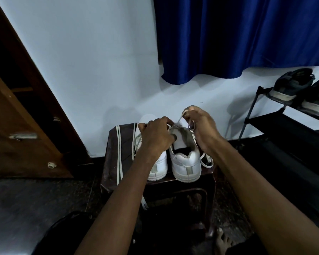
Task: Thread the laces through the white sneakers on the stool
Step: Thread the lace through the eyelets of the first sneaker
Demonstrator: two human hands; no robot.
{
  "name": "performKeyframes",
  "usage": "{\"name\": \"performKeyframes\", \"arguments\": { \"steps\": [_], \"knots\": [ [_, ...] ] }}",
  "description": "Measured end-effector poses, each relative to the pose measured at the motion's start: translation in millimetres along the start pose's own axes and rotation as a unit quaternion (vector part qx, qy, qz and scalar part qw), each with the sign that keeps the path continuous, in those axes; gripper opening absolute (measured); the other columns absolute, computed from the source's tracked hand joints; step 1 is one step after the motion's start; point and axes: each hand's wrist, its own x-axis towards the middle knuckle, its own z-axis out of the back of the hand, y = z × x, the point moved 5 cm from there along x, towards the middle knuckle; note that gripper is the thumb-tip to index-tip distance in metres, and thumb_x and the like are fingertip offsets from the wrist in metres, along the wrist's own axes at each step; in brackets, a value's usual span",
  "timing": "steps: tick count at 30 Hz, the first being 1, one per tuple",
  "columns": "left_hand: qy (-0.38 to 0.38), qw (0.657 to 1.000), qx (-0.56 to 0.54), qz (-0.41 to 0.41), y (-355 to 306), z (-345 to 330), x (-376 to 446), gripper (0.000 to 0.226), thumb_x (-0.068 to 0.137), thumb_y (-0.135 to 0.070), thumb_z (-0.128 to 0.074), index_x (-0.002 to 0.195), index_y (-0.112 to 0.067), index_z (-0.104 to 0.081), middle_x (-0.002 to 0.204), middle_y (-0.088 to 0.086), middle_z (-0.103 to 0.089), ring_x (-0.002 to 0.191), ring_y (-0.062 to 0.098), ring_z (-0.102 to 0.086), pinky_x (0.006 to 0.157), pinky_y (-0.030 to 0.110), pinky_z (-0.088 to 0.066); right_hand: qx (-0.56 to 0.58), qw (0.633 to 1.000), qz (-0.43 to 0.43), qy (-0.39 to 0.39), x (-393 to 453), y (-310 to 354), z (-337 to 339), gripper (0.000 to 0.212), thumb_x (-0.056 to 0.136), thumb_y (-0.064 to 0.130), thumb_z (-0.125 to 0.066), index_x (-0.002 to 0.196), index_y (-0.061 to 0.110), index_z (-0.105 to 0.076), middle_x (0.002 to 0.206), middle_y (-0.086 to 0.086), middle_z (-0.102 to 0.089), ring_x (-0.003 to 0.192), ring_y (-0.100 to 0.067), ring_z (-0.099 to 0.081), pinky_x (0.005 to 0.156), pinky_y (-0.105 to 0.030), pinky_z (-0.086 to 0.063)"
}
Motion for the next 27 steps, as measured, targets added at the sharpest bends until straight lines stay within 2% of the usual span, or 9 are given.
{"name": "performKeyframes", "arguments": {
  "steps": [2, 4, 7, 11, 15, 17, 20, 24, 27],
  "knots": [
    [-0.002, 1.000, 0.005, -0.001, -0.5, 0.2, -0.3, 0.042, 0.081, -0.032, -0.073, 0.122, -0.035, -0.065, 0.108, -0.010, -0.073, 0.115, 0.016, -0.063, 0.082, 0.034, -0.012, 0.229, 0.971, -0.070, 0.029, -2.3, 1.1, -3.0, 0.032, 0.104, 0.009, -0.042, 0.073, 0.015, -0.051, 0.073, -0.007, -0.052, 0.063, -0.016, -0.051, 0.068, -0.028, -0.046],
    [-0.003, 1.000, 0.005, -0.002, -0.4, -0.4, 0.1, 0.041, 0.081, -0.032, -0.074, 0.121, -0.035, -0.066, 0.110, -0.010, -0.072, 0.116, 0.016, -0.062, 0.081, 0.033, -0.011, 0.213, 0.975, -0.063, 0.032, -1.7, 3.9, -0.7, 0.037, 0.110, 0.014, -0.036, 0.073, 0.016, -0.042, 0.061, 0.001, -0.035, 0.051, -0.013, -0.033, 0.054, -0.024, -0.037],
    [-0.002, 1.000, 0.006, 0.001, 0.1, -0.9, 1.2, 0.041, 0.080, -0.033, -0.075, 0.121, -0.037, -0.067, 0.115, -0.008, -0.067, 0.116, 0.017, -0.061, 0.085, 0.034, -0.013, -0.059, 0.997, 0.047, 0.007, 1.5, 8.0, 5.0, 0.037, 0.105, 0.030, -0.059, 0.073, 0.018, -0.043, 0.060, 0.003, -0.038, 0.055, -0.014, -0.033, 0.054, -0.025, -0.034],
    [-0.013, 1.000, 0.021, -0.002, 0.4, -0.7, 1.3, 0.034, 0.088, -0.038, -0.070, 0.121, -0.038, -0.066, 0.118, -0.007, -0.061, 0.119, 0.018, -0.058, 0.084, 0.034, -0.012, -0.495, 0.848, 0.188, 0.012, -5.2, 11.6, 0.8, 0.022, 0.081, 0.040, -0.079, 0.095, 0.027, -0.069, 0.071, 0.010, -0.065, 0.074, -0.015, -0.065, 0.085, -0.033, -0.041],
    [-0.019, 1.000, 0.021, 0.001, 1.8, -0.6, 0.4, 0.042, 0.085, -0.034, -0.073, 0.126, -0.039, -0.063, 0.122, -0.008, -0.060, 0.123, 0.016, -0.056, 0.080, 0.031, -0.008, -0.585, 0.785, 0.198, 0.038, -9.0, 6.0, -6.9, 0.020, 0.084, 0.035, -0.063, 0.097, 0.032, -0.077, 0.086, 0.006, -0.073, 0.085, -0.019, -0.067, 0.089, -0.039, -0.031],
    [-0.016, 1.000, 0.021, 0.001, 1.3, -0.5, 0.7, 0.045, 0.085, -0.032, -0.073, 0.128, -0.037, -0.062, 0.124, -0.007, -0.060, 0.124, 0.018, -0.055, 0.087, 0.034, -0.013, -0.474, 0.865, 0.161, 0.026, -5.3, 6.4, -2.7, 0.010, 0.091, 0.026, -0.066, 0.092, 0.031, -0.075, 0.085, 0.009, -0.066, 0.081, -0.010, -0.062, 0.085, -0.036, -0.038],
    [-0.011, 1.000, 0.023, 0.001, 1.1, -0.2, 0.6, 0.050, 0.082, -0.031, -0.074, 0.130, -0.035, -0.061, 0.126, -0.006, -0.060, 0.125, 0.019, -0.055, 0.090, 0.035, -0.015, -0.039, 0.999, 0.014, 0.025, 3.9, -2.3, 4.6, 0.024, 0.099, 0.007, -0.056, 0.083, 0.022, -0.066, 0.083, 0.008, -0.063, 0.074, -0.006, -0.054, 0.073, -0.026, -0.042],
    [-0.009, 1.000, 0.014, 0.002, 0.7, -0.5, 0.2, 0.058, 0.081, -0.030, -0.075, 0.135, -0.033, -0.056, 0.127, -0.006, -0.060, 0.126, 0.019, -0.054, 0.087, 0.033, -0.011, 0.355, 0.927, -0.116, 0.034, 4.5, -5.7, 6.5, 0.030, 0.105, 0.010, -0.037, 0.081, 0.014, -0.055, 0.075, -0.007, -0.060, 0.072, -0.024, -0.060, 0.070, -0.031, -0.052],
    [-0.009, 1.000, 0.009, 0.001, 0.4, -1.4, 0.6, 0.062, 0.080, -0.029, -0.075, 0.138, -0.032, -0.052, 0.129, -0.007, -0.061, 0.127, 0.018, -0.053, 0.087, 0.033, -0.011, 0.358, 0.925, -0.130, -0.008, 2.5, -7.3, 9.8, 0.032, 0.105, 0.025, -0.045, 0.074, 0.022, -0.046, 0.058, 0.005, -0.027, 0.047, -0.013, -0.026, 0.052, -0.027, -0.039]
  ]
}}
